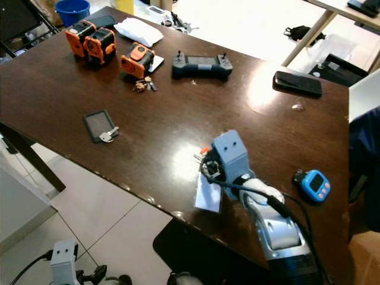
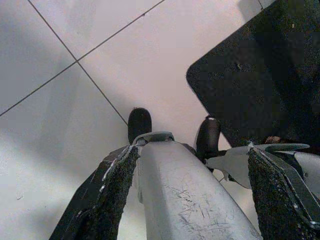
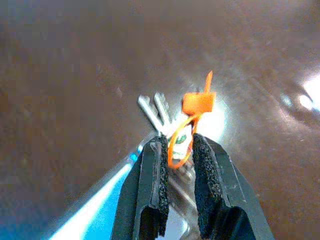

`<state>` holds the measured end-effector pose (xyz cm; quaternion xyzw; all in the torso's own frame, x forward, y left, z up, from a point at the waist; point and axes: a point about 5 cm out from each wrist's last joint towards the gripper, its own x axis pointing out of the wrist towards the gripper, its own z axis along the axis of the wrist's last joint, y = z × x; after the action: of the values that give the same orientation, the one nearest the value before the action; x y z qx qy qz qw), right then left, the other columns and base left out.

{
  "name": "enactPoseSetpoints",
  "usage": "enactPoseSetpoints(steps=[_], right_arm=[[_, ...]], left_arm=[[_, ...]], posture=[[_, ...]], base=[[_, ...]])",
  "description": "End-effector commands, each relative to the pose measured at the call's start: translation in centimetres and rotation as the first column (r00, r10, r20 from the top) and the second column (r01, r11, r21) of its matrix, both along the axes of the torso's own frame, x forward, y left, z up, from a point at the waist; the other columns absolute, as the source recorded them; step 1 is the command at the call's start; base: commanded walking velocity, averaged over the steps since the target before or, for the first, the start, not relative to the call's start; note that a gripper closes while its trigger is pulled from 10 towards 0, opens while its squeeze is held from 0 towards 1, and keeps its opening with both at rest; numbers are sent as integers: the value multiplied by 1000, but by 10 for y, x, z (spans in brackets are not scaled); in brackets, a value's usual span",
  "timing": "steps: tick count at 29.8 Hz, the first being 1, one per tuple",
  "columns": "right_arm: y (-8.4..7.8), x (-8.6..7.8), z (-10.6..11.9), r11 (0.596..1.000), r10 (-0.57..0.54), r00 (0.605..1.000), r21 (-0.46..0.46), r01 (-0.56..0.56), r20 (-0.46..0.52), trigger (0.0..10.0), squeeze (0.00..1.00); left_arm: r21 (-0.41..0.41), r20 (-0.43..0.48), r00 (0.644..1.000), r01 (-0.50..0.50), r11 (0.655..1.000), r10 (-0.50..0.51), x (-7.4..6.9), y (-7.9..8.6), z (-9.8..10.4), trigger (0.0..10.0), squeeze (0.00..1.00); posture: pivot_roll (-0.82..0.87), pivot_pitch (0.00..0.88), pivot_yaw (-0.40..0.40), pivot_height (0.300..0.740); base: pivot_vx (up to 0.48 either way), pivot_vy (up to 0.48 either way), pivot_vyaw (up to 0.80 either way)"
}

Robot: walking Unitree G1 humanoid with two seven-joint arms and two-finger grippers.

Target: Hang keys on a hook

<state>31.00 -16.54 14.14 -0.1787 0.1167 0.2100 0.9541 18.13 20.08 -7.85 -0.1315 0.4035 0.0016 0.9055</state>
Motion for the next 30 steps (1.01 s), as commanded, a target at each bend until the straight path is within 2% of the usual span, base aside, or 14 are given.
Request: enactPoseSetpoints(steps=[1,6,7,8,9,12,15,16,17,18,21,23,24,30], right_arm=[[-1,-4,-10,999,13,999,-47,-15,-32,10000,0],[1,-6,-13,997,37,998,-72,-40,-42,10000,0],[2,-6,-12,997,42,998,-58,-45,-42,10000,651],[2,-6,-12,997,42,998,-58,-45,-42,10000,651],[3,-6,-12,997,48,998,-54,-50,-39,10000,875],[5,-5,-10,997,56,998,-50,-57,-25,10000,922],[5,-5,-10,997,56,998,-50,-57,-25,10000,922],[6,-6,-10,997,59,998,-52,-60,-21,10000,796],[6,-6,-10,997,59,998,-52,-60,-21,10000,796],[6,-6,-10,997,60,998,-56,-61,-21,10000,0],[5,-7,-13,996,57,998,-71,-59,-33,10000,0],[4,-7,-14,996,53,998,-73,-55,-39,9294,0],[4,-7,-14,996,50,998,-73,-53,-43,78,0],[2,-7,-15,997,40,998,-69,-43,-46,0,0]], left_arm=[[-12,-27,1000,-9,1000,9,-10,-1,-5,10000,0],[-14,-23,1000,-9,1000,9,-10,-2,-5,10000,0],[-15,-21,1000,-9,1000,9,-9,-2,-5,10000,0],[-15,-21,1000,-9,1000,9,-9,-2,-5,10000,0],[-16,-20,1000,-9,1000,9,-9,-3,-5,10000,0],[-18,-20,1000,-9,1000,8,-10,-4,-5,10000,0],[-18,-20,1000,-9,1000,8,-10,-4,-5,10000,0],[-19,-20,1000,-8,1000,8,-10,-4,-5,10000,0],[-19,-20,1000,-8,1000,8,-10,-4,-5,10000,0],[-21,-21,1000,-8,1000,8,-10,-4,-5,10000,0],[-23,-21,1000,-9,1000,8,-11,-5,-5,10000,0],[-24,-21,1000,-9,1000,8,-11,-5,-6,10000,0],[-24,-21,1000,-9,1000,8,-11,-5,-6,10000,0],[-24,-20,1000,-7,1000,7,-10,-5,-5,10000,0]], posture=[[-99,141,-10,740],[-100,144,-11,740],[-101,145,-12,740],[-101,145,-12,740],[-101,147,-13,740],[-102,148,-13,740],[-102,148,-13,740],[-103,151,-13,740],[-103,151,-13,740],[-104,152,-15,740],[-105,154,-16,740],[-106,154,-17,740],[-106,154,-17,740],[-106,155,-17,740]], base=[[0,0,0],[0,0,0],[0,0,0],[0,0,0],[0,0,0],[0,0,0],[0,0,0],[0,0,0],[0,0,0],[0,0,0],[0,0,0],[0,0,0],[0,0,0],[0,0,0]])
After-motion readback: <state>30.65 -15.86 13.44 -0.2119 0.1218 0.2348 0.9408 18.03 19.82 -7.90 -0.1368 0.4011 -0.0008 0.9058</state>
